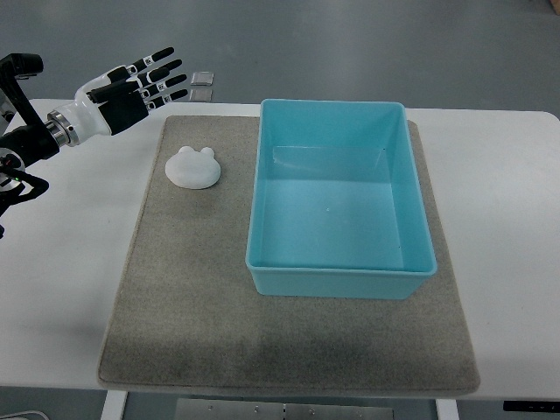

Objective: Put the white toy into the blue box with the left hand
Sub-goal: 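Move the left hand forward toward the white frog toy, then lower the left hand fingers down onto the white frog toy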

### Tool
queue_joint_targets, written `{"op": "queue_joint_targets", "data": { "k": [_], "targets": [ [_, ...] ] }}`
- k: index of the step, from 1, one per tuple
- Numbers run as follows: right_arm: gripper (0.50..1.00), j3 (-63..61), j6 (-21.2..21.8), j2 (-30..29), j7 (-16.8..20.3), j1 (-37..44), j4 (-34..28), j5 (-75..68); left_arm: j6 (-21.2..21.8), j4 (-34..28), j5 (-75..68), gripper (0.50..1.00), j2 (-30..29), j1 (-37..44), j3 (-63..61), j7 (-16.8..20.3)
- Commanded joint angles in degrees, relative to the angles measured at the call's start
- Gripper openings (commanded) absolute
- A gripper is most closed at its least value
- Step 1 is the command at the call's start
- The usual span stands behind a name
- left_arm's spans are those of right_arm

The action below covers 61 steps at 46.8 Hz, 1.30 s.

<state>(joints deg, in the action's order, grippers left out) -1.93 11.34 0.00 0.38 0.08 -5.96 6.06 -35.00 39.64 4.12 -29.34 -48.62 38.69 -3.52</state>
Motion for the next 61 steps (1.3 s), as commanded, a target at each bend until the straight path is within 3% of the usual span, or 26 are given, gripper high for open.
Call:
{"op": "queue_joint_targets", "data": {
  "k": [1,25,32,41,48,61],
  "targets": [
    [0.936,0.0,0.0,0.0,0.1,0.0,0.0,0.0,0.0,0.0,0.0,0.994,0.1,0.0,0.0,0.0],
    [0.936,0.0,0.0,0.0,0.0,0.0,0.0,0.0,0.0,-2.8,-1.3,0.994,1.0,-2.1,0.0,1.1],
    [0.936,0.0,0.0,0.0,0.1,0.0,0.0,0.0,0.0,-3.3,-17.0,0.994,0.9,-4.4,-0.1,1.5],
    [0.936,0.0,0.0,0.0,0.0,0.0,0.0,0.0,0.0,-2.8,-35.1,0.994,0.1,-5.3,0.6,7.0],
    [0.936,0.0,0.0,0.0,0.0,0.0,0.0,0.0,0.0,-2.6,-46.7,0.994,-0.8,-6.5,0.5,7.5],
    [0.936,0.0,0.0,0.0,0.1,0.0,0.0,0.0,0.0,6.2,-65.8,0.990,-4.1,-6.8,0.5,10.9]
  ]
}}
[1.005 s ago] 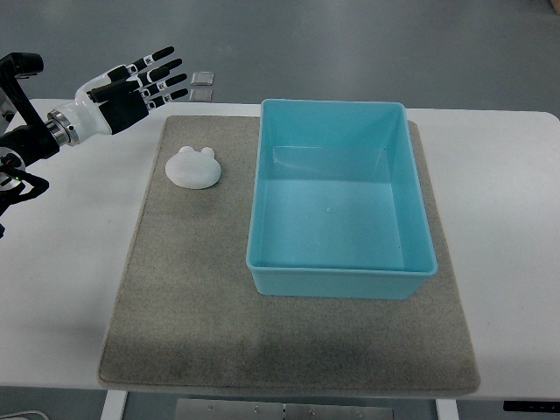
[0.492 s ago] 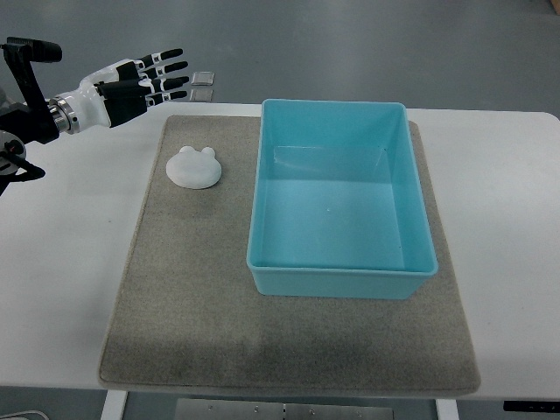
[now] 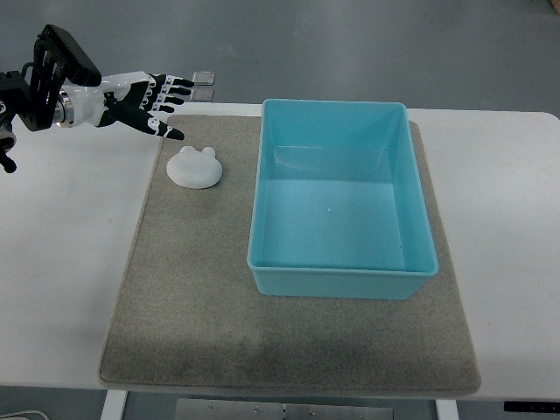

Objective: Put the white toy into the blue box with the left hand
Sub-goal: 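Lower the left hand fingers down onto the white frog toy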

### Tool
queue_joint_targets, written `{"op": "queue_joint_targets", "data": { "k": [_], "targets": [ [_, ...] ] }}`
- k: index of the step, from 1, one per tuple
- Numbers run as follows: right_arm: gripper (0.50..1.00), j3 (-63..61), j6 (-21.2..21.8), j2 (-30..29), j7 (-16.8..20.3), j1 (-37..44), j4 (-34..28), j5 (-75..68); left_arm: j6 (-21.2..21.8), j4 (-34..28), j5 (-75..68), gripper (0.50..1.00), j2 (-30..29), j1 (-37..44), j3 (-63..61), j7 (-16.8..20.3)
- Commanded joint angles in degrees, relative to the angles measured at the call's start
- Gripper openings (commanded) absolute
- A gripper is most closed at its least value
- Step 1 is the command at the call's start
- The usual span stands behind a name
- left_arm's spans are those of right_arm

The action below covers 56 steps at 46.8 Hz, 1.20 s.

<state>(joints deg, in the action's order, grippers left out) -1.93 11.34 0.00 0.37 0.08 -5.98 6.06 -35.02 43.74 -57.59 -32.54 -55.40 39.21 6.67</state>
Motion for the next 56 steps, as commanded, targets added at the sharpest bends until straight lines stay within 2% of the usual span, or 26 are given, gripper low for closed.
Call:
{"op": "queue_joint_targets", "data": {
  "k": [1,15,19,24,56],
  "targets": [
    [0.936,0.0,0.0,0.0,0.1,0.0,0.0,0.0,0.0,2.7,-5.3,0.990,-1.1,-0.1,0.0,0.9],
    [0.936,0.0,0.0,0.0,0.1,0.0,0.0,0.0,0.0,9.3,-20.8,0.981,-2.2,0.0,-0.7,1.1],
    [0.936,0.0,0.0,0.0,0.0,0.0,0.0,0.0,0.0,9.5,-23.6,0.981,-1.5,0.2,-0.8,1.1],
    [0.936,0.0,0.0,0.0,0.1,0.0,0.0,0.0,2.0,9.9,-24.8,0.981,-1.1,0.4,-0.9,1.0],
    [0.936,0.0,0.0,0.0,0.0,0.0,0.0,0.0,4.3,9.0,-29.3,0.979,2.3,0.6,-3.8,0.6]
  ]
}}
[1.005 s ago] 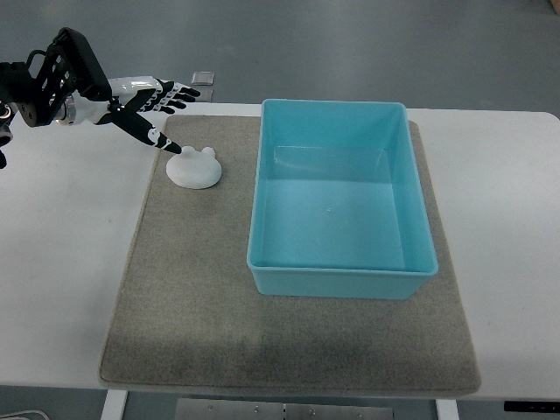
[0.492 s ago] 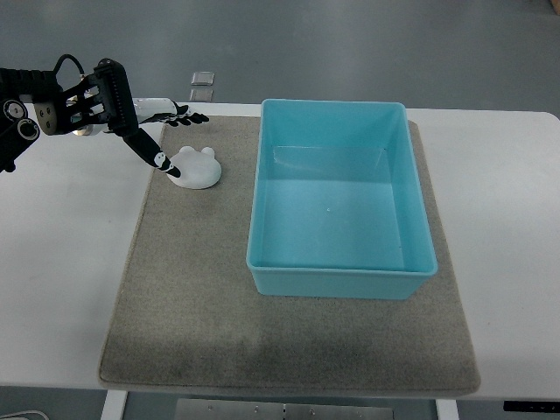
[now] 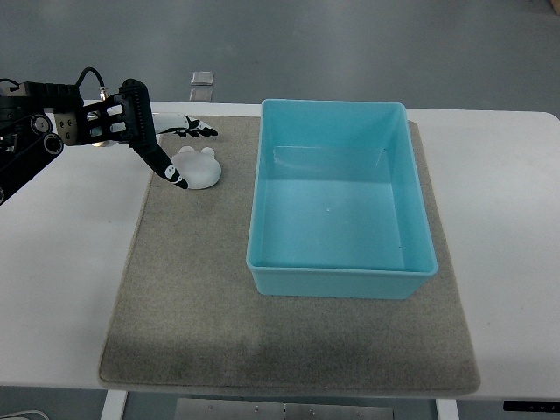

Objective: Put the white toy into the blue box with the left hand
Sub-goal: 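Lower the left hand fingers down onto the white frog toy, then close the left hand fingers around the white frog toy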

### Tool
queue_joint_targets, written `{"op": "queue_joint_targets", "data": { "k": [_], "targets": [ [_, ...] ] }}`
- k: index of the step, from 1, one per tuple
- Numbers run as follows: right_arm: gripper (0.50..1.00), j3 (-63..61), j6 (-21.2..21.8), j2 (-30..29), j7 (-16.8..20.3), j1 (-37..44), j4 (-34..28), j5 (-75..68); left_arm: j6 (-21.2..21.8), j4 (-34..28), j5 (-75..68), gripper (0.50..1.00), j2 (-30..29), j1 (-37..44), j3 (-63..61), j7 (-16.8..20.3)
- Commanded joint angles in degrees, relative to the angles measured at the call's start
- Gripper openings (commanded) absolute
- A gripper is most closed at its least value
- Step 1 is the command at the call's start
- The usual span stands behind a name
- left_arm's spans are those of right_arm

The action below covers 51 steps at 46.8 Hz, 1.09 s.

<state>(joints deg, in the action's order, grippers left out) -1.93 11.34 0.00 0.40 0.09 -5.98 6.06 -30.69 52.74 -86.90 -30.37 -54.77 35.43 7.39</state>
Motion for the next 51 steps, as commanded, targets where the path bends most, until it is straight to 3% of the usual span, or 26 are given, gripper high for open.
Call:
{"op": "queue_joint_targets", "data": {
  "k": [1,23,30,51],
  "targets": [
    [0.936,0.0,0.0,0.0,0.0,0.0,0.0,0.0,0.0,0.0,0.0,0.977,0.2,0.0,0.0,-0.1],
    [0.936,0.0,0.0,0.0,0.0,0.0,0.0,0.0,1.5,-1.8,-2.5,0.954,1.3,0.1,-0.4,0.0],
    [0.936,0.0,0.0,0.0,0.0,0.0,0.0,0.0,1.5,-1.8,-2.6,0.902,1.4,0.5,-0.8,0.0],
    [0.936,0.0,0.0,0.0,0.0,0.0,0.0,0.0,1.5,-1.5,-2.8,0.825,2.2,1.2,-0.8,0.1]
  ]
}}
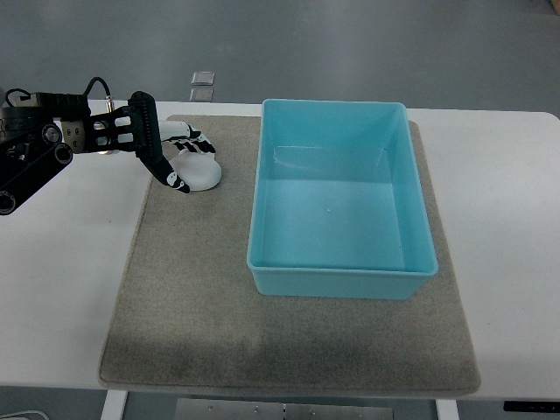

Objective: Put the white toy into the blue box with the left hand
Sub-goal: 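Close the left hand fingers around the white frog toy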

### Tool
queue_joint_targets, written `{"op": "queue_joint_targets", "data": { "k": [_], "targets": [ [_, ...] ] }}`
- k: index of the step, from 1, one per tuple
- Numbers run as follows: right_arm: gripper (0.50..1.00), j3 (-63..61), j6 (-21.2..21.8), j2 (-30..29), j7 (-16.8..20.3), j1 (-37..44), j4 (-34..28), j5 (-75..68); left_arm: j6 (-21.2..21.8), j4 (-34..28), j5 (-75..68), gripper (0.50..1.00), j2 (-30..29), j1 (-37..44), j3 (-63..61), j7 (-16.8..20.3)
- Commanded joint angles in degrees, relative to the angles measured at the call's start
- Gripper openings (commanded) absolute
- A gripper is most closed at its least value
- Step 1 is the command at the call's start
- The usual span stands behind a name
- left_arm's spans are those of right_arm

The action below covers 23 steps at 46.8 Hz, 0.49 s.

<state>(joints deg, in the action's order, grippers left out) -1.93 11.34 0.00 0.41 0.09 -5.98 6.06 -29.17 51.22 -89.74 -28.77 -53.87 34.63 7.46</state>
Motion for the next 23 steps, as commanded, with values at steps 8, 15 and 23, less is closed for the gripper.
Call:
{"op": "queue_joint_targets", "data": {
  "k": [8,15,23],
  "targets": [
    [0.936,0.0,0.0,0.0,0.0,0.0,0.0,0.0,0.0,0.0,-0.1,0.746,0.8,0.3,-0.1,0.1],
    [0.936,0.0,0.0,0.0,-0.1,0.0,0.0,0.0,0.1,0.0,0.0,0.600,0.8,-0.1,-0.1,0.1],
    [0.936,0.0,0.0,0.0,0.0,0.0,0.0,0.0,2.1,0.2,0.1,0.559,0.8,-0.7,0.1,0.1]
  ]
}}
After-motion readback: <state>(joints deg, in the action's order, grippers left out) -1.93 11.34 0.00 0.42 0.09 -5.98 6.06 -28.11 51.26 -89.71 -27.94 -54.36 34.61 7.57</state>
